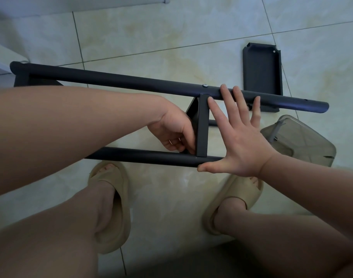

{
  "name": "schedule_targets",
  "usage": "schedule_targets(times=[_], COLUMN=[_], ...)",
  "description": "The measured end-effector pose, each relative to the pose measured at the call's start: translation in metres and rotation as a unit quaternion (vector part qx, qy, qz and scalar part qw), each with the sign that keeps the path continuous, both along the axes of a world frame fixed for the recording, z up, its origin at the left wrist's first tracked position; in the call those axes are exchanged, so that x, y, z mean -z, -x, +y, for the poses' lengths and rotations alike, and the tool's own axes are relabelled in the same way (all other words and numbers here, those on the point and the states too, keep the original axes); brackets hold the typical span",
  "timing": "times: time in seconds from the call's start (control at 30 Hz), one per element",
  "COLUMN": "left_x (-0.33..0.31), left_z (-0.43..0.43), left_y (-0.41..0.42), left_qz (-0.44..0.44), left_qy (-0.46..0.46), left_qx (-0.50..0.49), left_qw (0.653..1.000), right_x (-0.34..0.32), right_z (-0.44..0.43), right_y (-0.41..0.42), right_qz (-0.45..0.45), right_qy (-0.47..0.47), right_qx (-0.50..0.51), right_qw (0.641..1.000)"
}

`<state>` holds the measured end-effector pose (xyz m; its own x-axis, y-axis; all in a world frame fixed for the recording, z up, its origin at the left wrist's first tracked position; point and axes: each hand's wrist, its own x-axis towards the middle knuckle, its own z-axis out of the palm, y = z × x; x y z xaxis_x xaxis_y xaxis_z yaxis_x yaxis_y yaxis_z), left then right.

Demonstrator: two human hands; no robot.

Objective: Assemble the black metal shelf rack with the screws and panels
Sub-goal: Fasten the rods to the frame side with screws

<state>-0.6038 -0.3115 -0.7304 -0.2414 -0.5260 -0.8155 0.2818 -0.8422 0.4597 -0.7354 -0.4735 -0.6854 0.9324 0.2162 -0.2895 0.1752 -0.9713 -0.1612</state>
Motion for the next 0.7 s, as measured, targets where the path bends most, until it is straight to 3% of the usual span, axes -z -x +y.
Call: schedule_targets(times=[0.7], left_x=[0.0004], left_z=[-0.0009], left_y=[0.0032], left_qz=[-0.009], left_qy=[0.007], left_qx=[-0.015], left_qw=[1.0], right_x=[0.0009], right_z=[-0.0004], right_y=[-0.0002], right_qz=[-0.001], right_qy=[-0.005], right_qx=[0.0], right_qw=[1.0])
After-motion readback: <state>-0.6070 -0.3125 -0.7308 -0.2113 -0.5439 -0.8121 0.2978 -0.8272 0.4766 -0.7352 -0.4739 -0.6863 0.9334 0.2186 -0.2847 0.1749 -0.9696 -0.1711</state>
